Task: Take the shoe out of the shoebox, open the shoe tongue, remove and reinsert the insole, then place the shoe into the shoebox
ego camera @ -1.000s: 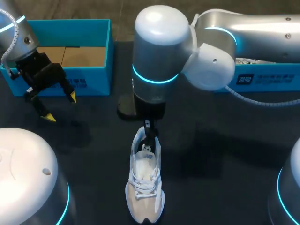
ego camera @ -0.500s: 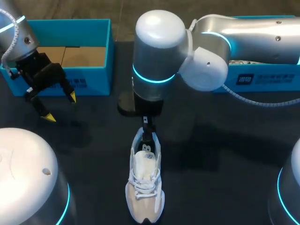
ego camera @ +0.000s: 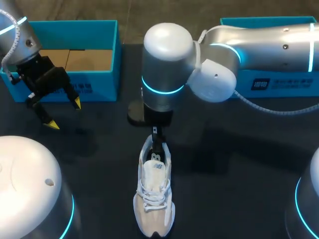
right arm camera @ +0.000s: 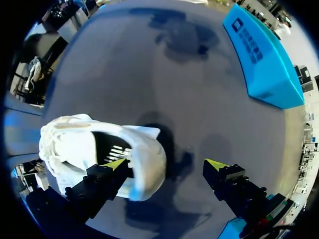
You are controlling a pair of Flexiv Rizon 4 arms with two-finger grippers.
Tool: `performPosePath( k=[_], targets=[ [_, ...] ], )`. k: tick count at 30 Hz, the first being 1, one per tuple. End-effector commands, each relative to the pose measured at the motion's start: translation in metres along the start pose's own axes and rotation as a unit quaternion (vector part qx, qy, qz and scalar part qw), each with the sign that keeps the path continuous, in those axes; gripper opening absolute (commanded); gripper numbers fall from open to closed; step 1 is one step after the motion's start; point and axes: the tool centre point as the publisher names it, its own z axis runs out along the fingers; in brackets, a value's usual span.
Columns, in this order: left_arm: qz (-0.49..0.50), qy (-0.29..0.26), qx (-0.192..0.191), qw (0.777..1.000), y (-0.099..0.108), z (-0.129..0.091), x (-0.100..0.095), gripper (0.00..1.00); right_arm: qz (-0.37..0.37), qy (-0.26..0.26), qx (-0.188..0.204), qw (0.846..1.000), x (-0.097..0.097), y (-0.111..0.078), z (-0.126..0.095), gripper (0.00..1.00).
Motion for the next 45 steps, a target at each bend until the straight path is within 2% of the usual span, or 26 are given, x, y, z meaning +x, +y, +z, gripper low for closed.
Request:
performPosePath(
  k=[1,11,13,15,17,19,20,23,25,28,29,30,31,37,41,45],
  targets=[
    [0.0,0.001,-0.001,1.0,0.0,0.0,0.0,1.0,0.001,0.002,0.003,1.0,-0.003,0.004,0.008,1.0],
    [0.0,0.001,-0.001,1.0,0.0,0.0,0.0,1.0,0.004,0.008,0.01,1.0,-0.002,0.004,0.017,1.0],
    [0.0,0.001,-0.001,1.0,0.0,0.0,0.0,1.0,0.004,0.007,0.014,1.0,0.0,0.004,0.019,0.95],
    [0.0,0.001,-0.001,1.0,0.0,0.0,0.0,1.0,0.003,0.008,0.014,1.0,0.001,0.003,0.021,0.95],
    [0.0,0.001,-0.001,1.0,0.0,0.0,0.0,1.0,0.005,0.012,0.014,1.0,0.001,0.001,0.024,0.91],
    [0.0,0.001,-0.001,1.0,0.0,0.0,0.0,1.0,0.007,0.013,0.014,1.0,0.002,-0.001,0.025,0.84],
    [0.0,0.001,-0.001,1.0,0.0,0.0,0.0,1.0,0.007,0.013,0.014,1.0,0.002,-0.001,0.025,0.74],
    [0.0,0.001,-0.001,1.0,0.0,0.0,0.0,1.0,0.011,0.015,0.013,1.0,0.002,-0.003,0.027,0.62],
    [0.0,0.001,-0.001,1.0,0.0,0.0,0.0,1.0,0.012,0.017,0.013,1.0,0.002,-0.003,0.029,0.49],
    [0.0,0.001,-0.001,1.0,0.0,0.0,0.0,1.0,0.012,0.018,0.013,1.0,0.003,-0.003,0.03,0.42],
    [0.0,0.001,-0.001,1.0,0.0,0.0,0.0,1.0,0.013,0.019,0.013,1.0,0.004,-0.003,0.031,0.32],
    [0.0,0.001,-0.001,1.0,0.0,0.0,0.0,1.0,0.013,0.019,0.012,1.0,0.005,-0.003,0.031,0.11],
    [0.0,0.001,-0.001,1.0,0.0,0.0,0.0,1.0,0.013,0.018,0.012,1.0,0.007,-0.003,0.031,0.0],
    [0.0,0.001,-0.001,1.0,0.0,0.0,0.0,1.0,0.013,0.0,0.01,1.0,0.012,-0.004,0.015,0.0],
    [0.0,0.001,-0.001,1.0,0.0,0.0,0.0,1.0,0.015,-0.012,0.013,1.0,0.011,-0.007,-0.006,0.0],
    [0.0,0.001,-0.001,1.0,0.0,0.0,0.0,1.0,0.017,-0.034,0.02,0.999,0.002,-0.014,-0.032,0.0]
  ],
)
